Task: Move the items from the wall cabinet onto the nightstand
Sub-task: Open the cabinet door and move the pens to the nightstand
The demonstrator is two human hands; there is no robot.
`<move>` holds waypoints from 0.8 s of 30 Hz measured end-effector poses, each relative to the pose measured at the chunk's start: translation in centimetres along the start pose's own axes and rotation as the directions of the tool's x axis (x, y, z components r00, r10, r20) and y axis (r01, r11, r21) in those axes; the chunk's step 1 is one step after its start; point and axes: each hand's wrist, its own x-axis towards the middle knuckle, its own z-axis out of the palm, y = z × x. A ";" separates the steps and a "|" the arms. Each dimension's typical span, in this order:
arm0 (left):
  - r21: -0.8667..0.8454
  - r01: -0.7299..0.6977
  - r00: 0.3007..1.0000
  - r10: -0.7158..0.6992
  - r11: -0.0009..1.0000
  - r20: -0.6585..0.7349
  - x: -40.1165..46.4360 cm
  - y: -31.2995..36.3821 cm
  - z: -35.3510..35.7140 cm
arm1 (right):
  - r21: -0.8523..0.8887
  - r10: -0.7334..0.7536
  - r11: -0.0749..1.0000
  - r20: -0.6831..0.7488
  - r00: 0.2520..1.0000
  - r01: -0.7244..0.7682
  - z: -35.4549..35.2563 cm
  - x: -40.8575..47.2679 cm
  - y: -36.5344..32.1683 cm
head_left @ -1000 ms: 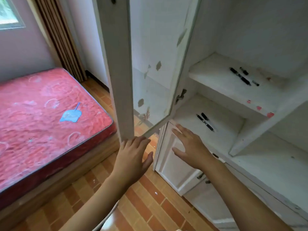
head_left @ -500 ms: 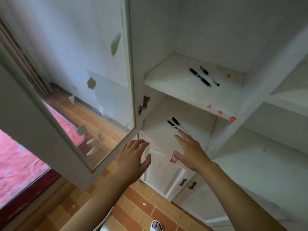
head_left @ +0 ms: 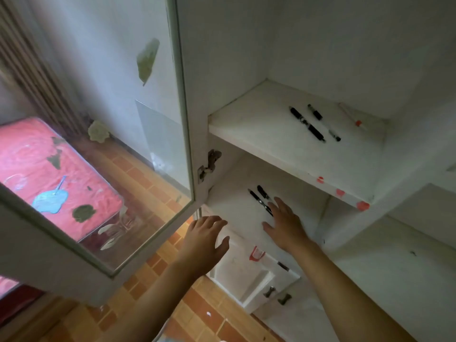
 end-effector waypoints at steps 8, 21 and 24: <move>-0.019 -0.001 0.999 0.002 1.000 0.033 0.7 -0.4 2.0 | 0.006 -0.015 1.000 -0.025 1.000 0.015 1.6 2.3 0.7; -0.007 -0.073 0.996 0.073 0.997 0.044 2.3 -0.2 3.7 | 0.068 -0.191 0.976 -0.204 0.960 0.209 4.3 -1.0 1.1; 0.006 -0.143 0.987 0.142 0.990 0.074 3.0 0.7 4.3 | 0.094 -0.200 0.970 -0.214 0.956 0.224 4.1 -1.8 1.3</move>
